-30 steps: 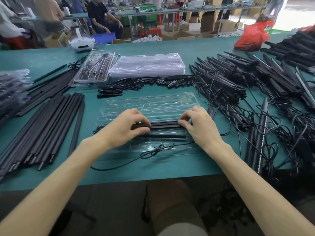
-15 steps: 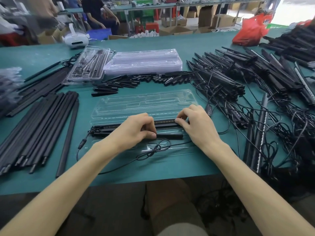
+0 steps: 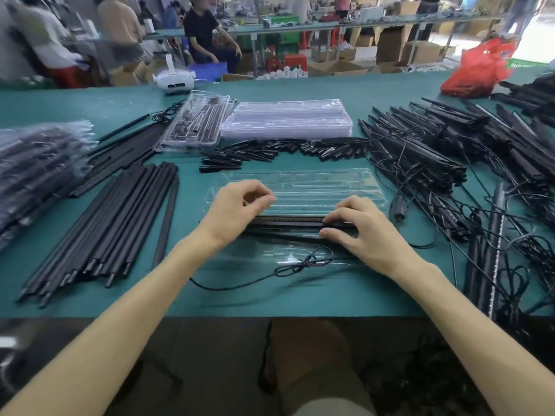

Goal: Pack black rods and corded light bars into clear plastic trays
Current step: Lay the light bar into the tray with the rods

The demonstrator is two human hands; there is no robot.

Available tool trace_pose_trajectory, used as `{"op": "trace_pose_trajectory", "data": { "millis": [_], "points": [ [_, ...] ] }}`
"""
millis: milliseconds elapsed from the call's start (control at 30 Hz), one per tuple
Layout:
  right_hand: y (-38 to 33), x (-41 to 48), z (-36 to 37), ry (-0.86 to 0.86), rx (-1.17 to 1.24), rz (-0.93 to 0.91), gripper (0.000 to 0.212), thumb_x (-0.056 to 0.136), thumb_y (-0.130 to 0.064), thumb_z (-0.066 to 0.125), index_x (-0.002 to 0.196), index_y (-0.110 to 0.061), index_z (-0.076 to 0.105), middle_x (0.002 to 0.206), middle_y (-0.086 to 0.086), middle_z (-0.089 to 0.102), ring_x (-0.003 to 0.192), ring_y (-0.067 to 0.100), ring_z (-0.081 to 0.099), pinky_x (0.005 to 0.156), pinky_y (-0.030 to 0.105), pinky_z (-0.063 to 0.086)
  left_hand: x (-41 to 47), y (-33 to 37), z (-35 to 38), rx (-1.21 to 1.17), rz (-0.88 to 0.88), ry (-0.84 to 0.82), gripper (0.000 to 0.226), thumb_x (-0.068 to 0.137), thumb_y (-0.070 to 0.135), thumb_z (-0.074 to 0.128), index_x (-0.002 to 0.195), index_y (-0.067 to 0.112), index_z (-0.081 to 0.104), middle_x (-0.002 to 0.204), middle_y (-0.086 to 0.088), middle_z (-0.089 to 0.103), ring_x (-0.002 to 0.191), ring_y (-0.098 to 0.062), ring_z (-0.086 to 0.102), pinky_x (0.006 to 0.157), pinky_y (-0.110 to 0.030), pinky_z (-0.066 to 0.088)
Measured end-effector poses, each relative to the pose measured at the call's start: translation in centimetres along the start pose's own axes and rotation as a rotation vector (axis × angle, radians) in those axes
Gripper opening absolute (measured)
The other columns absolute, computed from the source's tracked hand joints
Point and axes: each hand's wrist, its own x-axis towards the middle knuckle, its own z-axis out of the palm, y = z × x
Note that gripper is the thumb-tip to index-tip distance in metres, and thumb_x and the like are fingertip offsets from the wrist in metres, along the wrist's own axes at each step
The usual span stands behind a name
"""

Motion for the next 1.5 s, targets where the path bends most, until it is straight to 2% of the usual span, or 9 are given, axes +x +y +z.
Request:
{"op": "trace_pose_trajectory", "data": {
  "millis": [133,267,433,600,833,1067,1233,1400,1500],
  "points": [
    [0.0,0.0,0.3,0.005,-0.005,0.008,0.044,0.085,-0.06,0.058,0.106,-0.024,0.072,0.105,-0.013,0.054,0.107,0.01,0.047,0.094,0.025,0.039,0.2,-4.6,-5.8,0.462,-0.302,0.211,0.014,0.095,0.013,0.062,0.106,0.007,0.067,0.109,-0.013,0.066,0.097,-0.028,0.061,0.09,-0.039,0.049],
    [-0.2,0.0,0.2,-0.02,0.001,0.006,0.054,0.081,-0.067,0.056,0.11,-0.025,0.071,0.107,-0.013,0.052,0.109,0.009,0.046,0.096,0.026,0.039,-1.6,-7.3,-8.1,0.676,-0.615,0.1,0.035,0.097,0.022,0.061,0.12,-0.003,0.052,0.126,-0.027,0.05,0.114,-0.044,0.053,0.096,-0.053,0.047],
    [-0.3,0.1,0.1,-0.102,-0.025,-0.016,0.063,0.077,-0.07,0.062,0.127,-0.032,0.065,0.117,-0.011,0.048,0.116,0.009,0.04,0.102,0.027,0.034,-2.6,-7.3,-7.2,0.663,-0.576,0.12,0.03,0.098,0.024,0.061,0.117,0.002,0.051,0.124,-0.02,0.046,0.105,-0.04,0.054,0.087,-0.049,0.046],
    [-0.4,-0.1,0.3,-0.045,-0.09,-0.05,0.048,0.087,-0.062,0.061,0.122,-0.028,0.061,0.11,-0.011,0.053,0.11,0.01,0.04,0.098,0.028,0.038,-2.7,-7.4,-7.3,0.75,-0.607,0.083,0.027,0.1,0.018,0.058,0.112,-0.004,0.048,0.119,-0.028,0.05,0.104,-0.045,0.053,0.084,-0.051,0.046],
    [-0.9,-0.2,0.2,-0.034,-0.27,-0.082,0.034,0.094,-0.05,0.057,0.102,-0.017,0.058,0.099,-0.004,0.05,0.097,0.016,0.038,0.094,0.035,0.035,-3.0,-6.7,-7.0,0.722,-0.581,0.104,0.022,0.092,0.01,0.055,0.076,0.001,0.044,0.097,-0.025,0.053,0.078,-0.04,0.051,0.067,-0.041,0.04],
    [-1.2,-0.4,-0.2,0.022,-0.148,-0.081,0.029,0.098,-0.035,0.062,0.11,-0.01,0.056,0.104,0.003,0.061,0.098,0.02,0.055,0.086,0.028,0.044,-2.8,-5.8,-6.0,0.801,-0.52,0.103,0.01,0.097,0.002,0.048,0.089,0.0,0.042,0.104,-0.024,0.041,0.079,-0.039,0.045,0.07,-0.046,0.037],
    [-1.4,-0.6,-0.9,0.271,-0.093,-0.041,0.03,0.097,-0.024,0.064,0.118,-0.004,0.056,0.11,0.01,0.067,0.093,0.024,0.064,0.078,0.041,0.057,-3.0,-6.2,-5.5,0.849,-0.53,0.052,0.036,0.101,0.021,0.058,0.117,-0.008,0.047,0.122,-0.033,0.045,0.112,-0.051,0.048,0.09,-0.055,0.044],
    [0.4,-0.3,-3.0,0.465,0.032,0.152,0.026,0.096,-0.018,0.065,0.117,-0.006,0.056,0.111,0.007,0.066,0.093,0.015,0.061,0.078,0.024,0.054,-3.0,-6.2,-5.8,0.812,-0.564,0.043,0.024,0.1,0.007,0.054,0.115,-0.011,0.049,0.122,-0.037,0.048,0.114,-0.052,0.048,0.091,-0.054,0.043],
    [1.5,-0.1,-4.4,0.548,0.132,0.332,0.022,0.096,-0.022,0.066,0.113,-0.012,0.057,0.107,0.004,0.065,0.094,0.02,0.062,0.08,0.034,0.055,-3.1,-5.8,-6.0,0.743,-0.568,0.089,0.022,0.097,0.005,0.054,0.113,-0.009,0.049,0.12,-0.036,0.049,0.11,-0.052,0.05,0.088,-0.053,0.042]
  ]
}}
